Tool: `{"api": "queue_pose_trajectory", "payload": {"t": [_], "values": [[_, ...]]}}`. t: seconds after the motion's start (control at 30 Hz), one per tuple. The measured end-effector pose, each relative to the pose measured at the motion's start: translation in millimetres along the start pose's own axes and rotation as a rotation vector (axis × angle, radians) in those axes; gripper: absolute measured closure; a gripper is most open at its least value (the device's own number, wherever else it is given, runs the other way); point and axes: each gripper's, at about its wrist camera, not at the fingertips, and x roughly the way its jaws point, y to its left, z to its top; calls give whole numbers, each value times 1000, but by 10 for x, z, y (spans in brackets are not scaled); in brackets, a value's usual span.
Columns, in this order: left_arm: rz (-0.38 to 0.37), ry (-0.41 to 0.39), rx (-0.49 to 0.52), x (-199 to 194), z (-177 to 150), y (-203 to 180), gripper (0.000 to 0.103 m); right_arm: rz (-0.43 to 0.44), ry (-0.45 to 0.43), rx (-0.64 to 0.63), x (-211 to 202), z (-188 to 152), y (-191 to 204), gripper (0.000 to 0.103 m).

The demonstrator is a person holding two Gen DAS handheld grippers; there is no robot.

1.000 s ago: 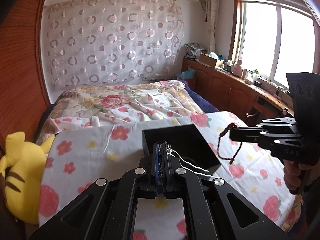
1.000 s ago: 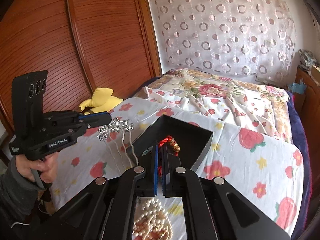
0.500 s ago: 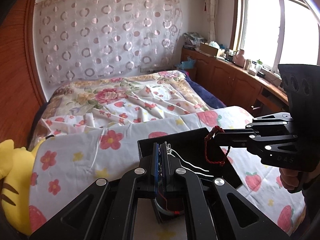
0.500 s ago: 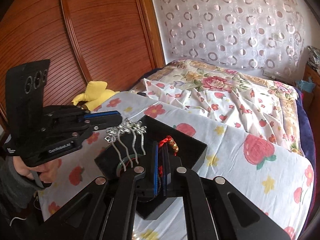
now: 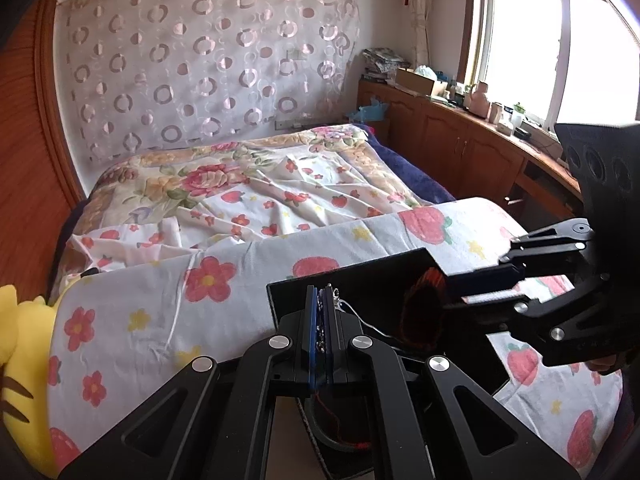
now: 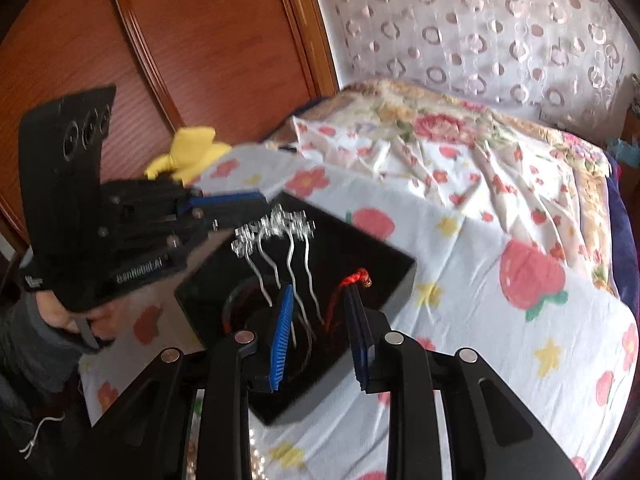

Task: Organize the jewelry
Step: 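Carry the hairpin with the left gripper into the box while the right drops the bracelet there, then grasp the dark wooden bead bracelet with the left gripper while the right reaches the pearls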

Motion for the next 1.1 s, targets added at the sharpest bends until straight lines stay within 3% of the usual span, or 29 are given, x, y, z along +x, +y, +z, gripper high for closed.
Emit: {"api": "queue_pose_trajectory", "payload": {"t": [0.13,0.33,0.43,0.5,0.57,0.67,0.83,1.1], "values": [[1,3,-1,7,-13,17,101,-14,16,4,-94,-73,25,70],[-22,-9,3,-44,-24,-29,101,-40,-39,1,-371,-125,94,69],[-27,-21,7,-102,-18,-68,100,-57,-62,6,-461,-174,117,63],[-25,-29,6,-170,-27,-81,96,-66,-67,21,-489,-239,118,63],[-20,-41,6,-258,-54,-96,84,-77,-70,26,-519,-316,147,63],[-19,-54,5,-429,-151,-117,79,-88,-86,30,-595,-478,228,63],[-23,-46,-1,-693,-490,-195,66,-107,-84,39,-626,-826,404,63],[-33,2,-14,-992,-1137,-319,63,-140,-64,46,-595,-1330,660,63]]}}
